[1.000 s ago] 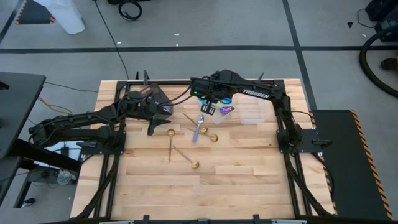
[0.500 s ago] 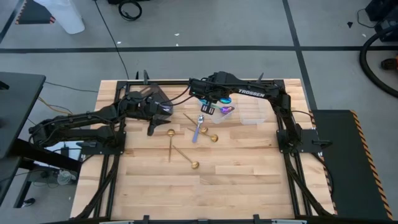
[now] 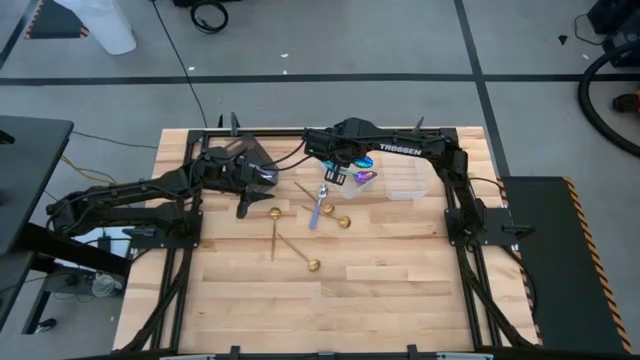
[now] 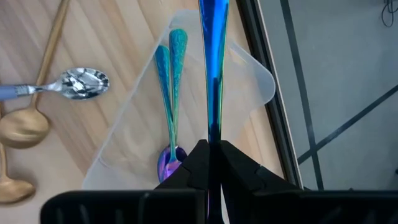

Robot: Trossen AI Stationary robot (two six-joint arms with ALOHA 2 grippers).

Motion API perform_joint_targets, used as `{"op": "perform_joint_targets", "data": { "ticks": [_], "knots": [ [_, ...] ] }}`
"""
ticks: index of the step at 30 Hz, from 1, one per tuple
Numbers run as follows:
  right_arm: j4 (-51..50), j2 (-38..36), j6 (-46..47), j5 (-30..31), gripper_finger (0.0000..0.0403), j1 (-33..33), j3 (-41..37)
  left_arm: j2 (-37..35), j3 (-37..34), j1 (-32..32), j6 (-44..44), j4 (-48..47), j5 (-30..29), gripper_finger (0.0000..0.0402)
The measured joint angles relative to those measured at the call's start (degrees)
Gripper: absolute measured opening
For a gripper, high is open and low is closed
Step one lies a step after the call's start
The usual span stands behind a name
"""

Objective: Sort silverware by color (type)
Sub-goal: Put the blue spoon into the left transparent bin

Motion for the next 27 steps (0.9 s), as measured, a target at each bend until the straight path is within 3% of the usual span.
{"op": "perform_joint_targets", "data": {
  "ticks": [27],
  "knots": [
    [9.19, 0.04, -1.21, -2.4, 0.0032, -3.04, -12.57, 0.0, 0.02, 0.0, -0.13, -0.35, 0.0, 0.0173]
  ]
}}
